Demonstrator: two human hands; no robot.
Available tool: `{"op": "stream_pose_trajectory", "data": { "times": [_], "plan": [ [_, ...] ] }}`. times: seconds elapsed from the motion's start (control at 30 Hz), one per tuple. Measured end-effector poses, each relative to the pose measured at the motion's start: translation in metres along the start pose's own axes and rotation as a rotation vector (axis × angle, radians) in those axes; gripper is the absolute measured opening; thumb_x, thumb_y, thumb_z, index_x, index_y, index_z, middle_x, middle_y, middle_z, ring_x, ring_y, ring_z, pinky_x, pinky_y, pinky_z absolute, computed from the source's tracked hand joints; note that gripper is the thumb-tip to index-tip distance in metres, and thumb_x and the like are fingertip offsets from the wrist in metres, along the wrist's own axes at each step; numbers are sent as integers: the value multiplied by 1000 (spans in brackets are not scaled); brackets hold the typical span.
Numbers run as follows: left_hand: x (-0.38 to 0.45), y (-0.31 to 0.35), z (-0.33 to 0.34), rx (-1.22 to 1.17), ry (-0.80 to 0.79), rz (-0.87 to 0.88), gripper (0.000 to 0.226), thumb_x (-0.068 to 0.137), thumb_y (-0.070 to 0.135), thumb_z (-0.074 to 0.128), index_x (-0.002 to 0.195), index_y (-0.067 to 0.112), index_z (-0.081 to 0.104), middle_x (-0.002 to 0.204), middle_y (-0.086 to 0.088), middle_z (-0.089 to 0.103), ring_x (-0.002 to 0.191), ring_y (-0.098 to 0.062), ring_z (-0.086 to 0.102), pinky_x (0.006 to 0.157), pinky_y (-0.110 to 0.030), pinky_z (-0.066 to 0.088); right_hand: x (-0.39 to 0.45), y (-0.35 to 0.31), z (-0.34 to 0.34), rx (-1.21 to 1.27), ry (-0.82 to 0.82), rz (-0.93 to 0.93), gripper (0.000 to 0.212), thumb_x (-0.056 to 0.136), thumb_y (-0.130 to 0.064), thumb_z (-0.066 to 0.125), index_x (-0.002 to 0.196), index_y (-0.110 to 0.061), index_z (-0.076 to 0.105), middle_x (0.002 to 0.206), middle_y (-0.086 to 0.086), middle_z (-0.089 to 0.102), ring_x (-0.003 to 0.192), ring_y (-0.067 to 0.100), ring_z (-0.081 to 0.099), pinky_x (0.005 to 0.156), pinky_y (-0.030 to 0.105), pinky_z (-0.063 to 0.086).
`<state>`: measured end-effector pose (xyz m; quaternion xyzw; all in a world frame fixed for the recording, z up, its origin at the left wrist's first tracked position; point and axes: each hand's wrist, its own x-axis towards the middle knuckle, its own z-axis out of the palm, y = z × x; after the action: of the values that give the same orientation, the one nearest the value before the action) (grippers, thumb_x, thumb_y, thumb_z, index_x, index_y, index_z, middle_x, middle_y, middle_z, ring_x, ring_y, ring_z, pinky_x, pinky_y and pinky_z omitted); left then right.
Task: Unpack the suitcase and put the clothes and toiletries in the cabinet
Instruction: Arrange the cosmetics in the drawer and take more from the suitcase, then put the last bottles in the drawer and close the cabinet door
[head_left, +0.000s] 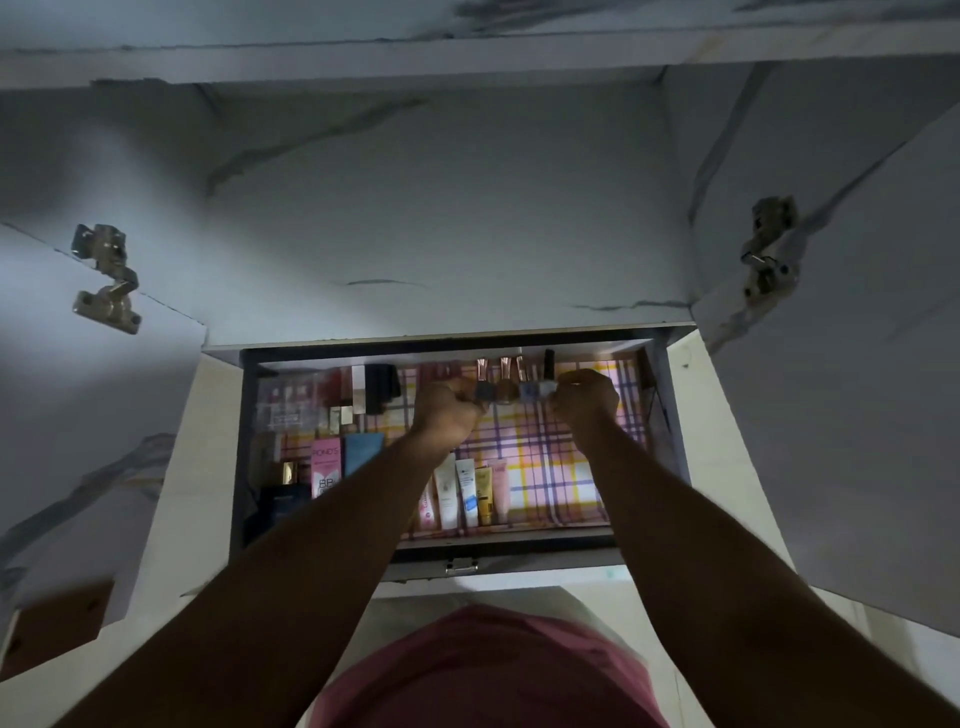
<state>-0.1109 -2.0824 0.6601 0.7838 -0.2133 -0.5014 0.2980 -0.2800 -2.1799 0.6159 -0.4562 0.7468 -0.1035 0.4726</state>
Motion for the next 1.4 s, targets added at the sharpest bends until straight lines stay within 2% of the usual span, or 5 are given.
{"op": "stream_pose_trajectory", "data": {
  "times": [0.13, 0.3, 1.0, 1.13, 1.4],
  "plan": [
    [3, 3, 6, 186, 1, 63, 21, 91, 10, 74, 110, 19, 71, 107, 1, 71, 99, -17, 67, 91, -34, 58, 18, 5, -1, -46, -23, -8, 15, 82, -16, 78, 71, -25, 73, 83, 3, 77, 83, 26, 75, 76, 47, 65],
    [4, 3, 9, 240, -63, 29, 33, 95, 4, 68, 124, 18, 64, 112, 0, 66, 92, -14, 65, 59, -16, 50, 10, 12, -3, -65, -20, -48, 20, 88, -14, 74, 77, -31, 73, 95, 3, 78, 95, 26, 74, 87, 45, 63],
    [-55, -27, -14, 78, 32, 130, 48, 88, 10, 80, 133, 12, 64, 119, 3, 67, 112, -16, 62, 89, -24, 53, -47, 1, -28, -380, 15, -505, 10, 92, -16, 71, 99, -14, 78, 102, 1, 78, 93, 17, 69, 69, 20, 46],
    [-93, -56, -47, -87, 136, 151, 34, 85, 6, 81, 119, 8, 73, 105, -2, 76, 103, -20, 71, 97, -37, 57, -102, -17, -5, -345, -149, -636, 20, 91, -12, 65, 102, -20, 80, 103, -4, 76, 98, 13, 67, 77, 7, 43],
    [-248, -182, -146, -468, 458, 234, 15, 88, 13, 75, 101, 20, 75, 90, -2, 73, 82, -19, 68, 70, -37, 62, -302, 2, 111, -211, -545, -928, 9, 87, -25, 73, 88, -34, 74, 81, -8, 76, 79, 18, 75, 81, 37, 61]
  ]
}}
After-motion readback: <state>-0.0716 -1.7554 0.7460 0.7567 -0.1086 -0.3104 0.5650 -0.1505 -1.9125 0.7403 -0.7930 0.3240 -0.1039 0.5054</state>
